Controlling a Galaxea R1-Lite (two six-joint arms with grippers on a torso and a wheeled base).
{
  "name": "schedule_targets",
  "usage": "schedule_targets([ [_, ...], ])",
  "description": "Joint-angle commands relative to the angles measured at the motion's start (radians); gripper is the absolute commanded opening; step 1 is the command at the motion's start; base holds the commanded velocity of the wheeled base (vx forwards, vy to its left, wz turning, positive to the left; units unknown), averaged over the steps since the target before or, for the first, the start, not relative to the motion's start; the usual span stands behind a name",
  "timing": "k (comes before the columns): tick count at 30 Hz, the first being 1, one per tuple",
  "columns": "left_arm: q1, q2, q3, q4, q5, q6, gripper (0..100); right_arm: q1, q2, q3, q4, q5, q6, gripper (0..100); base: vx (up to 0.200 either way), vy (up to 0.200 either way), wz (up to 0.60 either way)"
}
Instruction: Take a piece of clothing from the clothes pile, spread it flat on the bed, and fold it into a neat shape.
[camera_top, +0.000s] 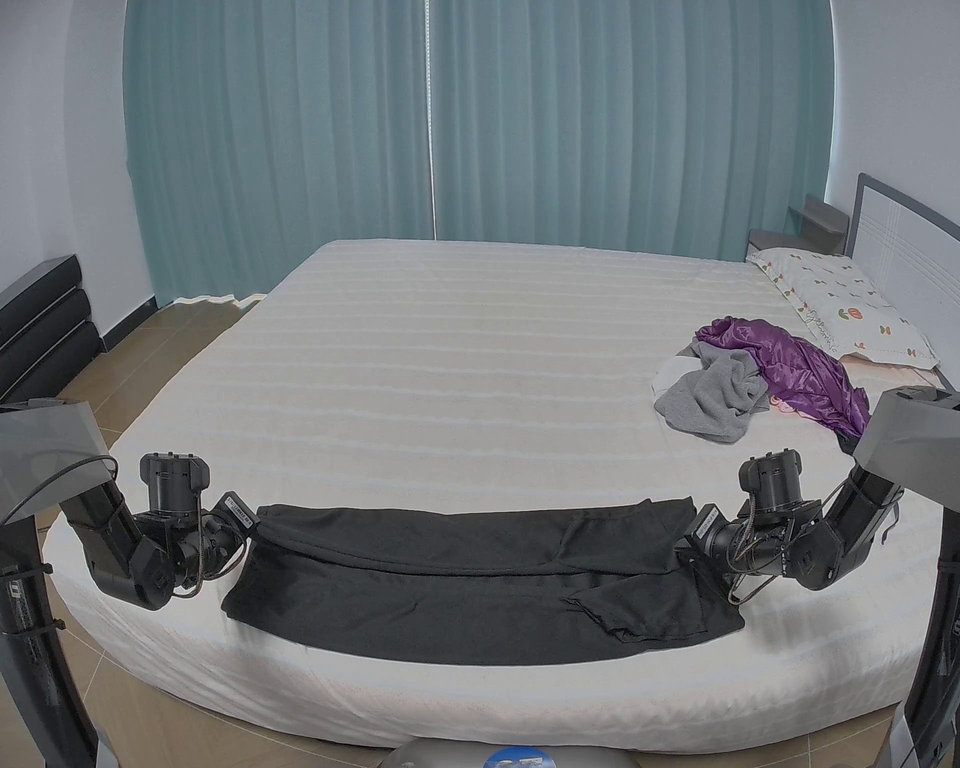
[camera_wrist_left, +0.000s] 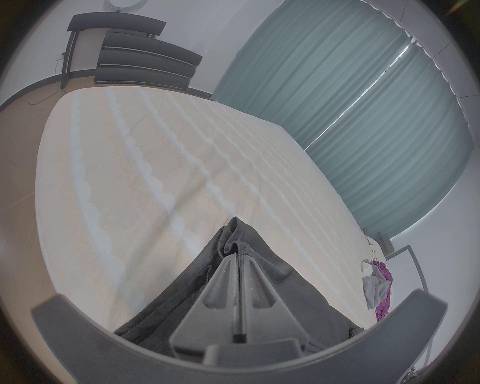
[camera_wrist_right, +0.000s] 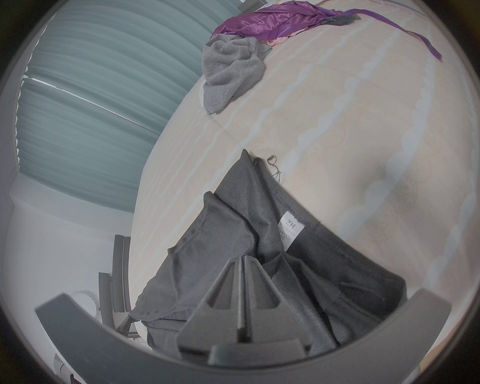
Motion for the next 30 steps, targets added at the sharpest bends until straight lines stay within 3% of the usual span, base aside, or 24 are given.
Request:
schedule_targets([
  [1, 0.0, 0.001, -0.001, 0.0, 0.0, 0.0, 0, -0.004, -0.004, 0.002, 0.0, -0.008, -0.002, 0, 0.0, 0.0, 0.0],
  [19, 0.0, 0.002, -0.004, -0.002, 0.0, 0.001, 0, -0.014, -0.044, 0.031, 0.001, -0.004, -0.026, 0, 0.0, 0.0, 0.0],
  [20, 0.0, 0.002, -0.004, -0.002, 0.0, 0.001, 0, -0.011, -0.044, 0.032, 0.0, -0.002, -0.031, 100, 0.0, 0.0, 0.0],
  [30, -0.001, 0.002, -0.004, -0.002, 0.002, 0.001, 0, 0.003, -0.007, 0.016, -0.005, -0.002, -0.038, 100, 0.0, 0.0, 0.0],
])
